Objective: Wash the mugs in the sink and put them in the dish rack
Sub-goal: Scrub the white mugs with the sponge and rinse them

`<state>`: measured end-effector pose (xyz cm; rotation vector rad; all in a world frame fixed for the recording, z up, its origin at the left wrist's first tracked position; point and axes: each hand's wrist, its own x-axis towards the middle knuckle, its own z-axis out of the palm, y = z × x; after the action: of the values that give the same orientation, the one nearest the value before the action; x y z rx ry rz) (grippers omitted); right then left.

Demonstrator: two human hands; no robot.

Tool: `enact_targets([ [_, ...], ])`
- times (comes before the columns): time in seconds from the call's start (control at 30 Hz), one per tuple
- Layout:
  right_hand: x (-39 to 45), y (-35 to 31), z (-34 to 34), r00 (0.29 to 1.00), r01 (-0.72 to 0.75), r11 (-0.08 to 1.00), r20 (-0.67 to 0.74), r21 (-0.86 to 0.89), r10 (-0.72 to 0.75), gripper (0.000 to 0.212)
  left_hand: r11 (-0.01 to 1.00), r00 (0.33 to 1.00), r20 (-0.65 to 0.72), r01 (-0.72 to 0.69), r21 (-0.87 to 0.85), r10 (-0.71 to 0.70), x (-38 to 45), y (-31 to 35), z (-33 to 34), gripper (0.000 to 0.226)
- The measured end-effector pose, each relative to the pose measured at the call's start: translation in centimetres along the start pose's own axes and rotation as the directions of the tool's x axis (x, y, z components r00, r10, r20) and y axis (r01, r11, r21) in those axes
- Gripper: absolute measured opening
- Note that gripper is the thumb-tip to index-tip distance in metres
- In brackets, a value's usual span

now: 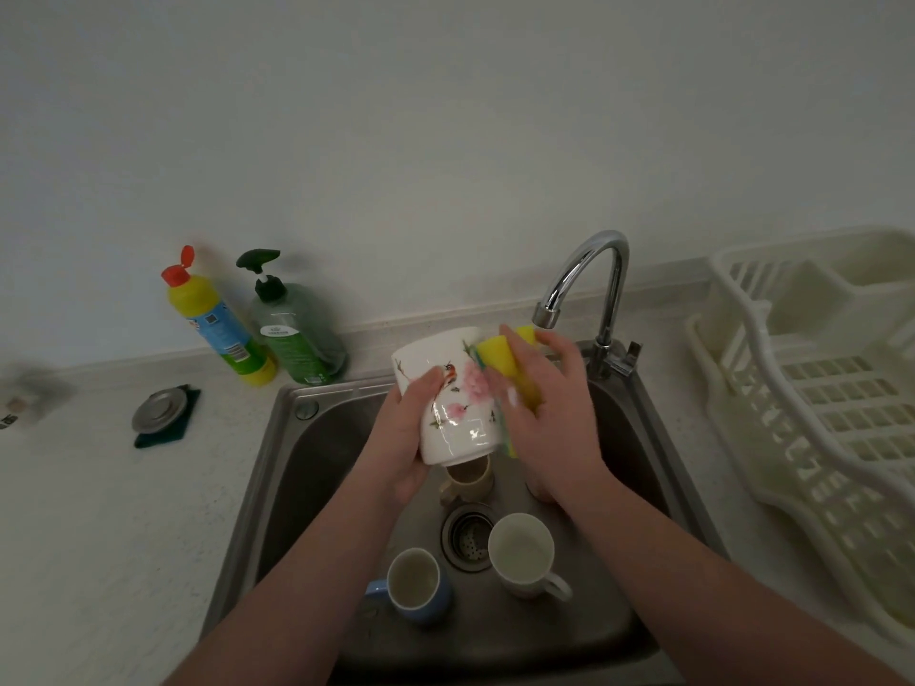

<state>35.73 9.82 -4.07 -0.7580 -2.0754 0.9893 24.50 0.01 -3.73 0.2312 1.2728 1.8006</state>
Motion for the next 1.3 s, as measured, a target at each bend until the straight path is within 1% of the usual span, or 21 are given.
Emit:
enact_targets([
  [0.03,0.1,0.5,-0.1,0.999,0.035,0.994,-0.007,-0.108,-0.036,0.047,1.0,1.0,0.001,0.011,-0.003,-0.011,0.0,0.1,0.1,0.062],
  [0.1,0.5,0.9,-0.5,0.999,-0.013,0.981,0.032,-0.195,0.02,0.052,0.999,0.999,0.005,0.032,-0.008,-0.032,-0.1,0.0,0.0,0.062],
  [0.2,1.1,1.2,-0.4,0.988,-0.09,0.986,0.112,-0.141,0.106,0.055,0.999,0.999,0.004,0.049,0.011,-0.049,-0.2,-0.2,-0.4,0.063],
  [0.23,1.2,1.1,-0.3,0.983,-0.123,0.987,0.125,-0.1,0.135,0.055,0.998,0.999,0.003,0.053,0.015,-0.053,-0.2,-0.2,-0.5,0.061],
  [0.3,1.3,0.5,-0.3,0.961,-0.255,0.965,0.126,0.052,0.247,0.055,0.998,0.999,0.004,0.054,0.028,-0.054,-0.2,-0.2,-0.8,0.058],
  [0.37,1.4,-0.1,-0.3,0.918,-0.393,0.898,0.144,0.2,0.369,0.05,0.998,0.999,0.006,0.044,0.044,-0.045,-0.1,-0.1,-1.3,0.054],
  [0.43,1.7,-0.3,-0.4,0.862,-0.506,0.818,0.208,0.275,0.463,0.034,0.999,1.0,0.013,0.028,0.036,-0.028,0.0,0.0,-1.5,0.051],
  [0.47,1.7,-0.4,-0.4,0.816,-0.577,0.744,0.27,0.337,0.511,0.03,1.0,1.0,0.018,0.018,0.018,-0.019,0.0,0.0,-1.5,0.049],
  [0.5,1.8,-0.6,-0.5,0.761,-0.649,0.638,0.356,0.414,0.543,0.028,1.0,1.0,0.019,0.013,-0.007,-0.013,0.0,0.0,-1.5,0.046],
  [0.53,1.8,-0.7,-0.6,0.715,-0.698,0.53,0.439,0.481,0.544,0.026,0.999,1.0,0.016,0.012,-0.033,-0.011,0.0,0.0,-1.4,0.044],
  [0.57,1.7,-0.8,-0.5,0.685,-0.727,0.455,0.499,0.515,0.531,0.024,0.998,1.0,0.008,0.01,-0.056,-0.009,0.0,0.0,-1.3,0.044],
  [0.6,1.5,-0.7,-0.3,0.673,-0.739,0.431,0.537,0.517,0.509,0.024,0.998,1.0,-0.001,0.001,-0.069,-0.001,0.2,0.0,-1.4,0.044],
  [0.73,0.8,0.3,0.8,0.612,-0.789,0.438,0.608,0.43,0.505,0.027,0.999,0.999,-0.04,-0.023,-0.036,0.022,0.7,0.4,-1.8,0.052],
  [0.83,1.2,1.7,0.9,0.577,-0.817,0.402,0.617,0.414,0.536,0.029,1.0,0.998,-0.065,-0.017,0.019,0.018,1.1,0.5,-2.3,0.056],
  [0.9,1.8,2.4,0.8,0.542,-0.84,0.349,0.612,0.416,0.576,0.03,0.999,0.997,-0.069,-0.015,0.029,0.017,1.5,0.4,-2.5,0.055],
  [0.97,2.6,3.1,0.7,0.488,-0.866,0.254,0.617,0.431,0.617,0.023,1.0,0.997,-0.078,-0.002,0.017,0.003,2.0,0.4,-2.7,0.052],
  [1.0,3.1,3.6,0.7,0.478,-0.868,0.229,0.62,0.44,0.622,0.022,1.0,0.996,-0.085,0.005,0.013,-0.003,2.3,0.4,-2.8,0.052],
  [1.03,3.6,4.1,0.7,0.483,-0.866,0.239,0.617,0.439,0.621,0.025,1.0,0.996,-0.092,0.009,0.017,-0.008,2.6,0.4,-2.9,0.052],
  [1.13,5.2,5.9,0.9,0.535,-0.844,0.451,0.53,0.29,0.658,0.053,0.997,0.994,-0.11,0.005,0.071,0.003,3.8,0.5,-3.3,0.054],
  [1.17,5.7,6.3,0.9,0.553,-0.828,0.509,0.493,0.235,0.672,0.053,0.996,0.993,-0.118,0.006,0.091,0.005,4.1,0.5,-3.4,0.055],
  [1.3,7.9,8.1,1.2,0.624,-0.764,0.632,0.401,0.131,0.671,0.029,0.99,0.99,-0.144,0.028,0.139,-0.008,5.6,0.6,-3.6,0.061],
])
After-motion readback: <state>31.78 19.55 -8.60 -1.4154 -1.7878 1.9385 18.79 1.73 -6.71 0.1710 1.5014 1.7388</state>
